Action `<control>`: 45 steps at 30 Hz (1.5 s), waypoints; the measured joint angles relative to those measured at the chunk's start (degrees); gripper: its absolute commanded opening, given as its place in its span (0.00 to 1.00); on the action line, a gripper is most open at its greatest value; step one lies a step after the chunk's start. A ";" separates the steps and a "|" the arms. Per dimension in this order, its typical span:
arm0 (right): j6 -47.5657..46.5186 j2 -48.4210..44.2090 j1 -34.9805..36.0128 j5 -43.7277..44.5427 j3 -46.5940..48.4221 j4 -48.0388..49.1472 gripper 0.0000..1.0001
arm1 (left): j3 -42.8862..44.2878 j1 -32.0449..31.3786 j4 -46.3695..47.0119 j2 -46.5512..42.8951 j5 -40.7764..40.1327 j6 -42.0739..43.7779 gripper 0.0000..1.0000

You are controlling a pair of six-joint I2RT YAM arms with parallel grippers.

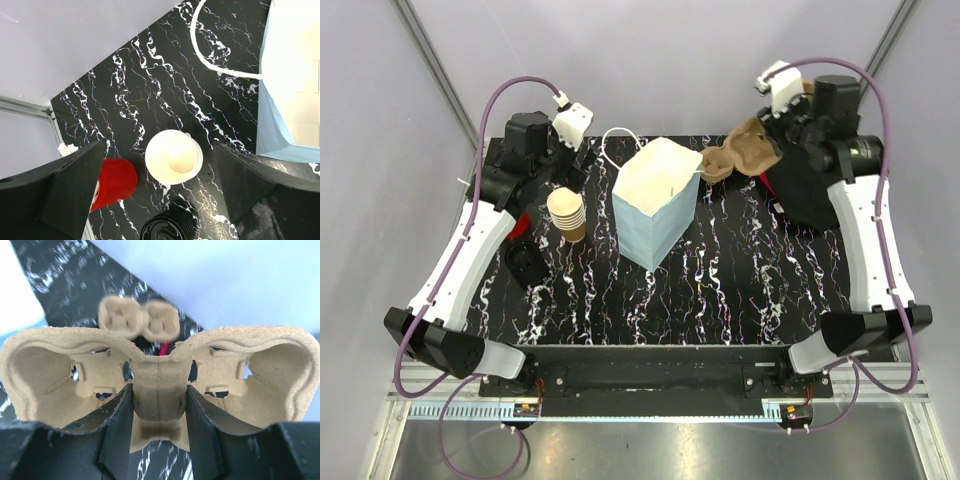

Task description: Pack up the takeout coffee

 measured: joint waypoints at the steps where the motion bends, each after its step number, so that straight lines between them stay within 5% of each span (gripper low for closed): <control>1: 0.11 1.20 1.75 1.16 1.81 -0.13 0.39 | 0.00 0.02 0.02 0.00 -0.17 0.00 0.99; 15: 1.42 21.55 19.04 13.31 30.53 -4.22 0.38 | 0.00 0.04 0.11 0.00 -2.25 0.02 0.99; 25: 1.11 23.56 29.05 20.52 26.73 -6.14 0.38 | 0.00 0.04 2.56 0.00 -3.34 0.46 0.99; 45: 0.61 28.44 36.92 30.75 22.62 -9.86 0.36 | -0.02 0.15 6.49 0.00 -4.31 0.48 0.99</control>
